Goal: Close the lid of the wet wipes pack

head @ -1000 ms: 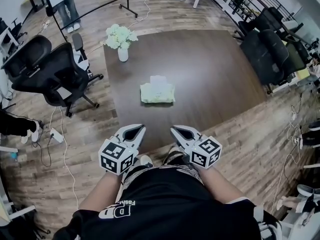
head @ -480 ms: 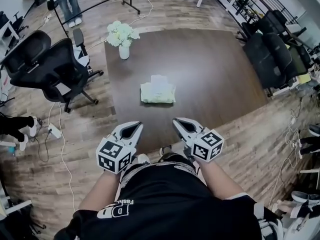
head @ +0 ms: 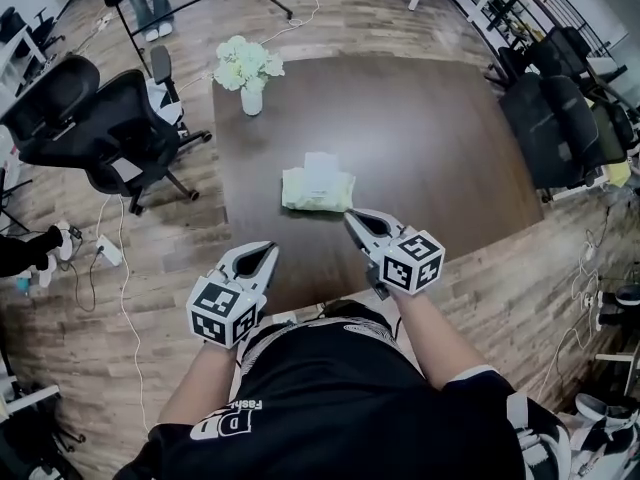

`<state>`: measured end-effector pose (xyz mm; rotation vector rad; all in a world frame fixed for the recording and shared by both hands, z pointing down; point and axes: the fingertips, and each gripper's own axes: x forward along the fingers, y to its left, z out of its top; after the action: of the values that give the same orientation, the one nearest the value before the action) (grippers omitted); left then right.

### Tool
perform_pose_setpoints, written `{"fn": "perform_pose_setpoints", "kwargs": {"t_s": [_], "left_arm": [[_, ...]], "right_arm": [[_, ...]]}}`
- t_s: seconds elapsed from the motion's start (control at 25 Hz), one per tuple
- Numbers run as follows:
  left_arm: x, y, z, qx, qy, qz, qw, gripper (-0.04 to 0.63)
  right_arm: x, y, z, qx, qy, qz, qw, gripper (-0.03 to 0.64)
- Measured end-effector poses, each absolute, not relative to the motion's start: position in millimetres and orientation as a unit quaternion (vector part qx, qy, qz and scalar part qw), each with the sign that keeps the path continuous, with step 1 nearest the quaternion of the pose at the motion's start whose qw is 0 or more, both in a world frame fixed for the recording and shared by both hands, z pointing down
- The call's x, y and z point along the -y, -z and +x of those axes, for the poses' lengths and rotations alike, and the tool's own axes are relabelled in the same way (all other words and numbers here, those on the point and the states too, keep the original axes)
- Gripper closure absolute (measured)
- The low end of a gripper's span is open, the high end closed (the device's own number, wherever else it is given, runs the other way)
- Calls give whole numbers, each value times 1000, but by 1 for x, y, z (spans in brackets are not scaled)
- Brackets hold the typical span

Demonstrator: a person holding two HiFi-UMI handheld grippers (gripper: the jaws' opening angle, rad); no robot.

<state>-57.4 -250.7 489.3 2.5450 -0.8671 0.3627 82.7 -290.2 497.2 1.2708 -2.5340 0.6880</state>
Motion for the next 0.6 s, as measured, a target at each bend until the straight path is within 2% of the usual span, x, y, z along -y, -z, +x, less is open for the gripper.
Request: {"fn": "perform_pose_setpoints", "kwargs": {"t_s": [0.6], "left_arm": [[281,-511,-57,375,-151,879,251,576]], "right_arm": [[408,-563,131,849,-276,429,140,611]]}}
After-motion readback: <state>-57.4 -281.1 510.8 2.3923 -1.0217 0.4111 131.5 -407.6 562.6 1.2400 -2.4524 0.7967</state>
